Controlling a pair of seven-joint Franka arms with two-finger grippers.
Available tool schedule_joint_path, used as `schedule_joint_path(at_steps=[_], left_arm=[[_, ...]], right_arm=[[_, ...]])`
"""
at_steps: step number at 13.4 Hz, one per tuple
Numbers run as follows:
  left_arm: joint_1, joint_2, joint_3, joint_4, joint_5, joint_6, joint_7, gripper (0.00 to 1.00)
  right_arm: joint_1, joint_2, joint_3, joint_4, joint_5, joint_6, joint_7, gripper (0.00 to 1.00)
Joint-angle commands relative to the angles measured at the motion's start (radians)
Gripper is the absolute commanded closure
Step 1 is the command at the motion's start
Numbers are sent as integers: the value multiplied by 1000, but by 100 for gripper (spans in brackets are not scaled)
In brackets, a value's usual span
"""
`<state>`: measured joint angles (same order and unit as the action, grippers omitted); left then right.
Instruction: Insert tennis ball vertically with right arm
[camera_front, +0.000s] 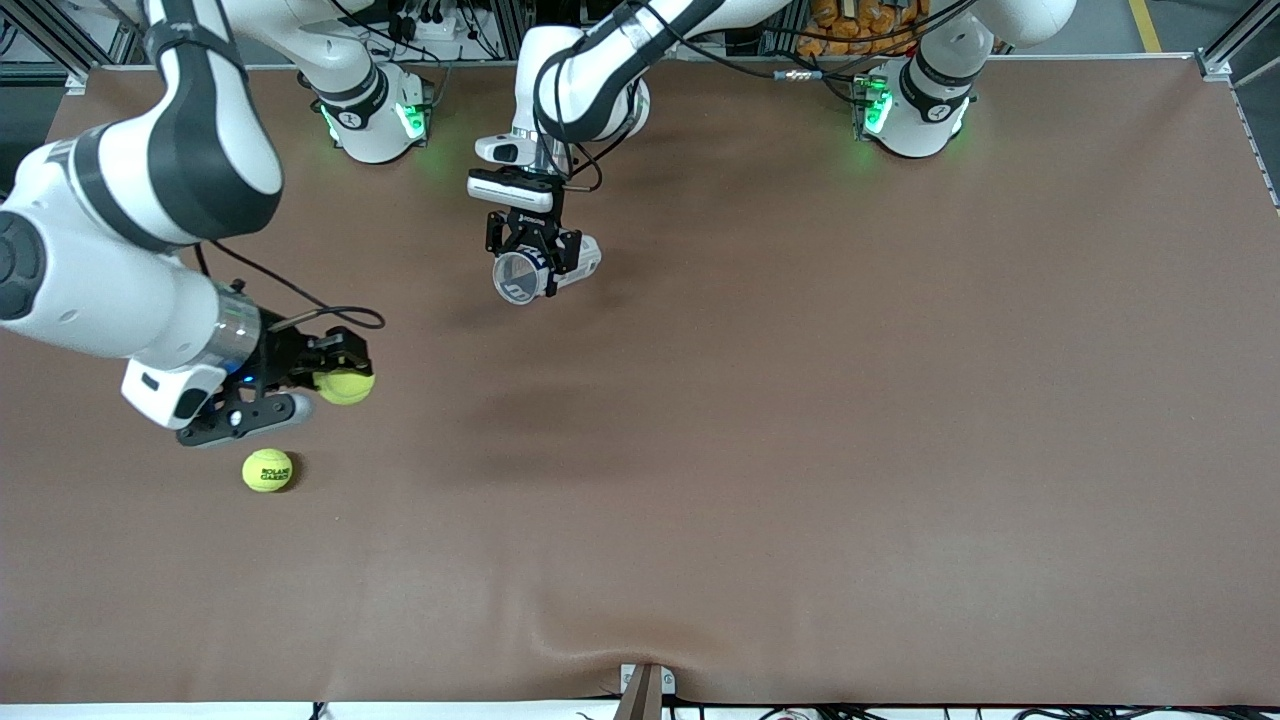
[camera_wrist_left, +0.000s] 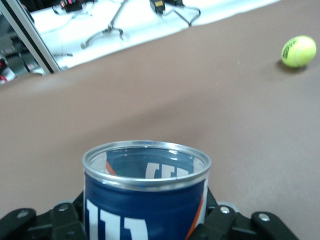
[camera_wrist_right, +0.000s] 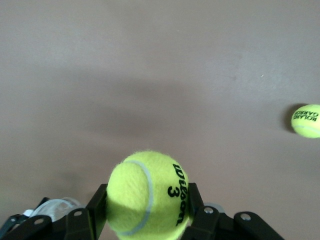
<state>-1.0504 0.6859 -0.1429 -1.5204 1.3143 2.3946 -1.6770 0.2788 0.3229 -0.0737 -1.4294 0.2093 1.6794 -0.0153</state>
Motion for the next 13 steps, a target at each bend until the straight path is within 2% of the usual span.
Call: schedule_joint_path(at_steps=[1,5,13], left_arm=[[-14,21,13,34,110,-11,-105,20],[-14,50,22,75,204,-43,-173,21],[-14,96,19,82,558,-54,-490,20]], right_arm=[[40,-38,-5,-11,15,-17,87,81],[89,-51,-6,-11,15,-33,198,81],[181,-62,-6,-22,15,-116,422,81]])
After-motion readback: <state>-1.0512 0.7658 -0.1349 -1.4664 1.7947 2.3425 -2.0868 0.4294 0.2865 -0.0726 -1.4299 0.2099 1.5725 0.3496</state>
